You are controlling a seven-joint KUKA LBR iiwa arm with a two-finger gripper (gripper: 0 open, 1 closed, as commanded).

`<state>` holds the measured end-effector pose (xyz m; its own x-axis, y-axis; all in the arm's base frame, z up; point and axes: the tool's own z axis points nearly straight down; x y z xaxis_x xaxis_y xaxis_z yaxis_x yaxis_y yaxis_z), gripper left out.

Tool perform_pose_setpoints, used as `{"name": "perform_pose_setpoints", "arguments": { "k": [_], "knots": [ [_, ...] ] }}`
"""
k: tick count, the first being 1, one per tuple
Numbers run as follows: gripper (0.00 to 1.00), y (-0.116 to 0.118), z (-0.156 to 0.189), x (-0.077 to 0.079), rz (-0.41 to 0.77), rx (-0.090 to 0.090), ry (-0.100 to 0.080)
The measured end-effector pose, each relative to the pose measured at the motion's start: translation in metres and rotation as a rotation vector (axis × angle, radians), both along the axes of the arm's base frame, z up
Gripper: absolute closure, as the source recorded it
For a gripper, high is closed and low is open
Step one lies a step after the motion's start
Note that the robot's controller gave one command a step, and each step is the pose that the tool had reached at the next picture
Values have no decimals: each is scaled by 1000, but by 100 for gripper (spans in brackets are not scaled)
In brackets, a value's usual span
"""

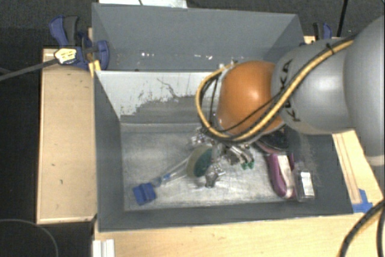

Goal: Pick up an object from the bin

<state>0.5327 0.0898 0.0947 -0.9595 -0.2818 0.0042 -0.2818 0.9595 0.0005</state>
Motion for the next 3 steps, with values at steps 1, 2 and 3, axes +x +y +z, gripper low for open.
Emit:
{"name": "perform_pose_setpoints", "arguments": {
  "k": [1,2,3],
  "knots": [
    [100,2,3,2,-6,2,-6],
    [100,9,120,-3,101,2,-14],
    [100,-10,89,14,46,1,-3]
  ]
}}
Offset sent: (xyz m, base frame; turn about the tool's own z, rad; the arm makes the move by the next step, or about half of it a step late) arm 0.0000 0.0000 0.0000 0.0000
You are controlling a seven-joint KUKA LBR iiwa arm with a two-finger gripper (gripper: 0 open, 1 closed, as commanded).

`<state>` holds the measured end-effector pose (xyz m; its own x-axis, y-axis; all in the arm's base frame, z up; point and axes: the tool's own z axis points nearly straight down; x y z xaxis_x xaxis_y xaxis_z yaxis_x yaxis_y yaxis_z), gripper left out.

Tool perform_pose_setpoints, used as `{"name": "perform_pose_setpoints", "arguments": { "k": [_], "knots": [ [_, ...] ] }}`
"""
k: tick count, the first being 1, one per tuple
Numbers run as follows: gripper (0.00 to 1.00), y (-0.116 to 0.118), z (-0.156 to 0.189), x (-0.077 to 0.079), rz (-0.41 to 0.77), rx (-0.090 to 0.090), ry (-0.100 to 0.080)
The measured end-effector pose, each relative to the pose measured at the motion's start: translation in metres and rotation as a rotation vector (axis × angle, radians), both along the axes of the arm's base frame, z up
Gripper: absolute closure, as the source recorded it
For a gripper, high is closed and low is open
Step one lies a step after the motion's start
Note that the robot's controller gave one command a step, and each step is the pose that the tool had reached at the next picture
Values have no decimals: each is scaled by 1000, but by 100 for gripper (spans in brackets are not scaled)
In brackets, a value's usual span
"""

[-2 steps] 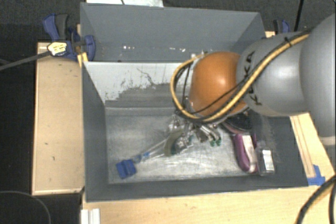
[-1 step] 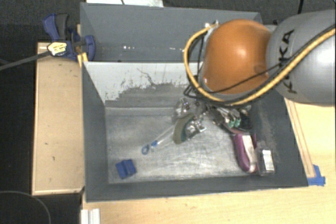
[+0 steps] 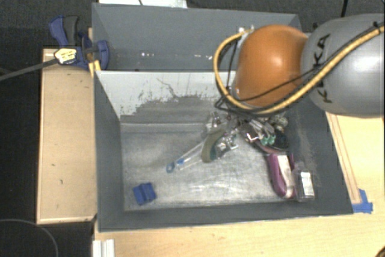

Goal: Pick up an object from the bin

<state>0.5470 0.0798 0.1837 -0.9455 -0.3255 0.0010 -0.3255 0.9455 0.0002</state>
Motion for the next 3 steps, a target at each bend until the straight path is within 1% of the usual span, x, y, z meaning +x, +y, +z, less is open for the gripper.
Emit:
{"name": "perform_pose_setpoints", "arguments": {
  "k": [1,2,3],
  "knots": [
    [0,1,1,0,-1,1,-1],
    [0,-47,-110,42,106,2,-10],
    [0,25,-111,41,84,4,-11]
  ]
}}
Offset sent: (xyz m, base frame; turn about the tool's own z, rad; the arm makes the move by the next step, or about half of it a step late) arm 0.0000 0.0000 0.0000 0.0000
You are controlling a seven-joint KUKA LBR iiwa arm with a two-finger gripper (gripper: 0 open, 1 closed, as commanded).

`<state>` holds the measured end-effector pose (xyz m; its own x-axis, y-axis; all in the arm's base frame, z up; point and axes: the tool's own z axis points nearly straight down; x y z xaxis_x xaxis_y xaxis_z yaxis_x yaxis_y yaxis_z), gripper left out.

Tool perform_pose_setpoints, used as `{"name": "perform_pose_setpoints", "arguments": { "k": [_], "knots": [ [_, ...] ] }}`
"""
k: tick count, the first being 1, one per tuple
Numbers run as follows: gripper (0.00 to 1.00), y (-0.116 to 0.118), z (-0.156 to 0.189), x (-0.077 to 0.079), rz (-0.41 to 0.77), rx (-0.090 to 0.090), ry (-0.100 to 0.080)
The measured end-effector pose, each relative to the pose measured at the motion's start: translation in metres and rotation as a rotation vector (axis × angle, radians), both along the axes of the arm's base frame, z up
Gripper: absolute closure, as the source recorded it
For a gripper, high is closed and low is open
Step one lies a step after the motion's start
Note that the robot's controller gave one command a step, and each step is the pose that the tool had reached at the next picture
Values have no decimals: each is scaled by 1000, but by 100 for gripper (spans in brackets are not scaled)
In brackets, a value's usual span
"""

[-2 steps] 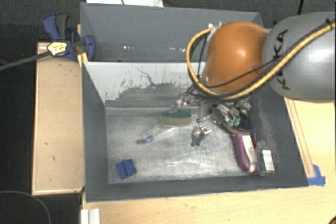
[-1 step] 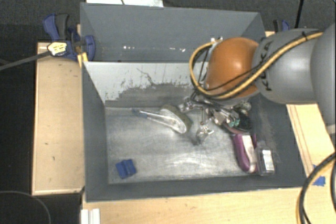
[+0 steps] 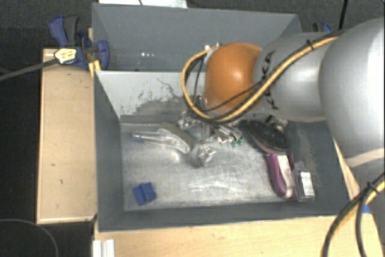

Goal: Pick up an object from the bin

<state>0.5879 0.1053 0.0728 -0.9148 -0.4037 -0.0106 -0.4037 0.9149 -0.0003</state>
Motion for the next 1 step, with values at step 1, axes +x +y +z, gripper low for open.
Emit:
{"name": "perform_pose_setpoints", "arguments": {
  "k": [1],
  "knots": [
    [0,54,-1,-23,323,-11,6]
  ]
}}
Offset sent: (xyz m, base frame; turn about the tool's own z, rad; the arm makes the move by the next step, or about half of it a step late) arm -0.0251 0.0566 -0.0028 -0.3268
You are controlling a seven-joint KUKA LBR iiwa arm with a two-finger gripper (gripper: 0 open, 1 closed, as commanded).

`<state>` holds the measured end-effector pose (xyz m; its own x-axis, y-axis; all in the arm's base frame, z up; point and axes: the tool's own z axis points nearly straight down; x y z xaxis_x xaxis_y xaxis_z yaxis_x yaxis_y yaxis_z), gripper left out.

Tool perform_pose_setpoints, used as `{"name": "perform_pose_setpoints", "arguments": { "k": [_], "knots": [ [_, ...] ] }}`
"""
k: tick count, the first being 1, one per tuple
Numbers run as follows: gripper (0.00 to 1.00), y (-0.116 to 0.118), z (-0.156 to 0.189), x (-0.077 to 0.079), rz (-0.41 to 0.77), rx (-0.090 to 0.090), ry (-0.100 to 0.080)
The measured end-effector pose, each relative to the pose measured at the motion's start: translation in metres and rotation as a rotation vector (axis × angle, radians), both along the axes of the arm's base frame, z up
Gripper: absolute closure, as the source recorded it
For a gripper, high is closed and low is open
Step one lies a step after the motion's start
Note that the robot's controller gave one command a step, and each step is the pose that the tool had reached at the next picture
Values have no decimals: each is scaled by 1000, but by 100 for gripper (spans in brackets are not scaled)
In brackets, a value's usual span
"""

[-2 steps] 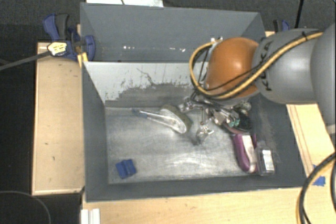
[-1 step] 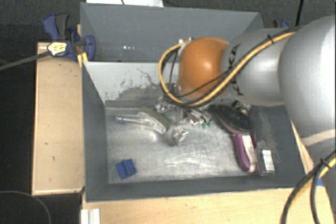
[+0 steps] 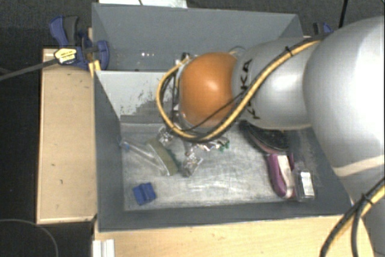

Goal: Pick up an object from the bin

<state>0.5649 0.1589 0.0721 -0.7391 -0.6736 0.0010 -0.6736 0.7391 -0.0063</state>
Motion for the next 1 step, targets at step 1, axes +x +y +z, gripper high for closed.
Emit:
{"name": "perform_pose_setpoints", "arguments": {
  "k": [1],
  "knots": [
    [0,-1,0,1,59,1,-1]
  ]
}}
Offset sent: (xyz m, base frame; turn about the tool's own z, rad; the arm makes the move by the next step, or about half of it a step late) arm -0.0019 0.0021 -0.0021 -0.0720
